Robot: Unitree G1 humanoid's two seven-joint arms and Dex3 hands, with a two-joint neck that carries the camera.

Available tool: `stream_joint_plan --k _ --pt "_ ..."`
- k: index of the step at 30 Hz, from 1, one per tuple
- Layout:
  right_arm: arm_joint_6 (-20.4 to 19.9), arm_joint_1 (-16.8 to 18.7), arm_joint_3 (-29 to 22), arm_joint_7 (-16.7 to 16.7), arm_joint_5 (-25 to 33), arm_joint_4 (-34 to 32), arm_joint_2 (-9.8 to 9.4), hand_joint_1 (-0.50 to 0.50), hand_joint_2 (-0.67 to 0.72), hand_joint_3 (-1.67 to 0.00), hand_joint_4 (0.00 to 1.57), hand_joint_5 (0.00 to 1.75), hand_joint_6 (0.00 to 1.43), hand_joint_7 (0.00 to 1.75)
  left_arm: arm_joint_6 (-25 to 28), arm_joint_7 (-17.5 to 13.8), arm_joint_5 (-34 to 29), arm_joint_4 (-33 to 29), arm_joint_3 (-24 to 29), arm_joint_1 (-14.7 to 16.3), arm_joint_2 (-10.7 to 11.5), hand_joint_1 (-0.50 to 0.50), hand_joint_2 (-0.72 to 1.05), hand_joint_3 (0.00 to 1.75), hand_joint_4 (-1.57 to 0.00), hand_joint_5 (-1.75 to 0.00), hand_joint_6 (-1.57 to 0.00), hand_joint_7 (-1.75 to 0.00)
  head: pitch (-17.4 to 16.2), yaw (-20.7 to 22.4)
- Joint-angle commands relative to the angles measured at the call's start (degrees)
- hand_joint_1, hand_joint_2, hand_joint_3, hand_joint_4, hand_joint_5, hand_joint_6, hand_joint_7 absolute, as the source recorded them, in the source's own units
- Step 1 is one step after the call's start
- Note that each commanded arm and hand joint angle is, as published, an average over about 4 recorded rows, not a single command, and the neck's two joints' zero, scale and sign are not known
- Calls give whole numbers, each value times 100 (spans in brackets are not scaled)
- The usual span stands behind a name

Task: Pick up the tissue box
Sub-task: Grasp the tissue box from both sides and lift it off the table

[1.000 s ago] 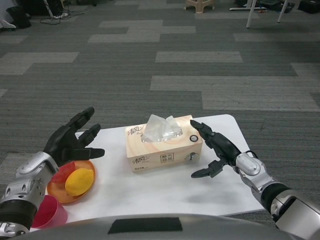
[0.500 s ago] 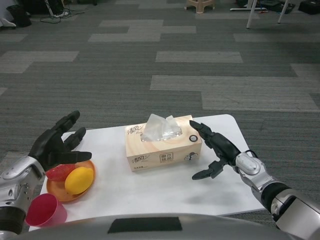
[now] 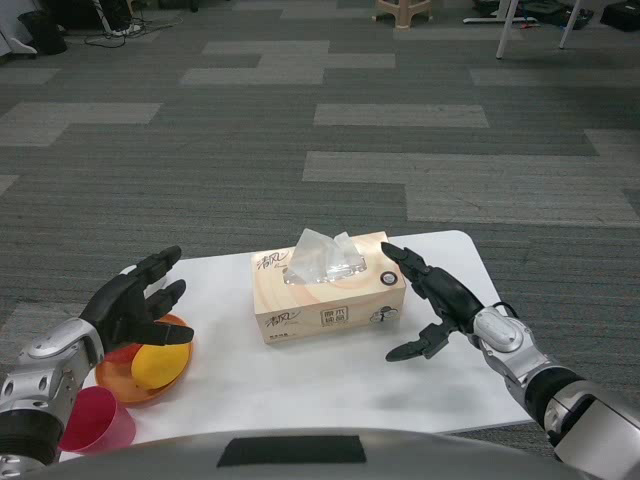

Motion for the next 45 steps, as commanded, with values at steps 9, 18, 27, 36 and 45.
stream_joint_plan --k 9,18,27,36,45 --pt "-7 -128 14 -37 24 -39 6 -29 -3 -40 0 0 0 0 -32 16 242 464 -490 -380 -25 50 105 17 0 0 0 0 7 -34" --pt "-7 -128 14 -53 26 -39 15 -29 -3 -40 0 0 0 0 -76 16 270 776 -884 -591 -60 50 105 17 0 0 0 0 -15 -60" --pt "-7 -121 14 -64 24 -30 15 -30 -3 -40 0 0 0 0 -133 16 277 943 -1070 -690 -95 50 105 17 0 0 0 0 -36 -61" --pt "-7 -119 21 -81 26 -30 15 -29 -3 -40 0 0 0 0 -181 16 299 1090 -1244 -782 -111 50 105 17 0 0 0 0 -65 -69" --pt "-7 -119 52 -81 24 -30 15 -33 -3 -40 0 0 0 0 -241 16 332 1240 -1415 -890 -137 50 105 17 0 0 0 0 -67 -70"
